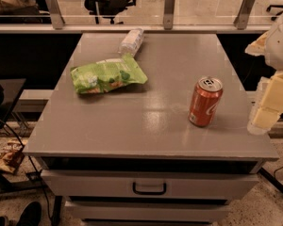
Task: Move coke can near green rice chip bag
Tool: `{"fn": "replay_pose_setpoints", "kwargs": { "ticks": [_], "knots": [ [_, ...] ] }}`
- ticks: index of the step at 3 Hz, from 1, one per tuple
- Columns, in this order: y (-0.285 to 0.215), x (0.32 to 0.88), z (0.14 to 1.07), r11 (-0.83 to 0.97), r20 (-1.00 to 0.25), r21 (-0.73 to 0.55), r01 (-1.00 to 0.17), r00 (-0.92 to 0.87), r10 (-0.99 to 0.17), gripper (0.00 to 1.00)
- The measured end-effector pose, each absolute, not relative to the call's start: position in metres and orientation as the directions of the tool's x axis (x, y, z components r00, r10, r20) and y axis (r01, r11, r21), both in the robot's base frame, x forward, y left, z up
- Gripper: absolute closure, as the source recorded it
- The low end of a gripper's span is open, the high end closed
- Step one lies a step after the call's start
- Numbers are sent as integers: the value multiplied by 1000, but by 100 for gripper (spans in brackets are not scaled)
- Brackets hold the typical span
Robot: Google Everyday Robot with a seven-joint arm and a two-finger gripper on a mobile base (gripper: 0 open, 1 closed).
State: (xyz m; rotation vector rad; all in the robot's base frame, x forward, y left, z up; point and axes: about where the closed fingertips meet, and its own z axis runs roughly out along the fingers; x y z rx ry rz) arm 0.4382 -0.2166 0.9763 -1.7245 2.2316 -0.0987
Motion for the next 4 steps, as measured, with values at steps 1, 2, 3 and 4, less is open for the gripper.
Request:
{"fn": "replay_pose_setpoints", "kwargs": {
  "ticks": [1,2,3,4],
  "knots": [
    [-216,439,976,269,-209,-245,-931,-221,-953,0],
    [-207,453,970,263,-233,-233,-936,-209,-950,0],
    [-198,471,955,258,-275,-219,-941,-195,-942,0],
    [-194,490,939,264,-329,-206,-942,-187,-926,0]
  ]
}}
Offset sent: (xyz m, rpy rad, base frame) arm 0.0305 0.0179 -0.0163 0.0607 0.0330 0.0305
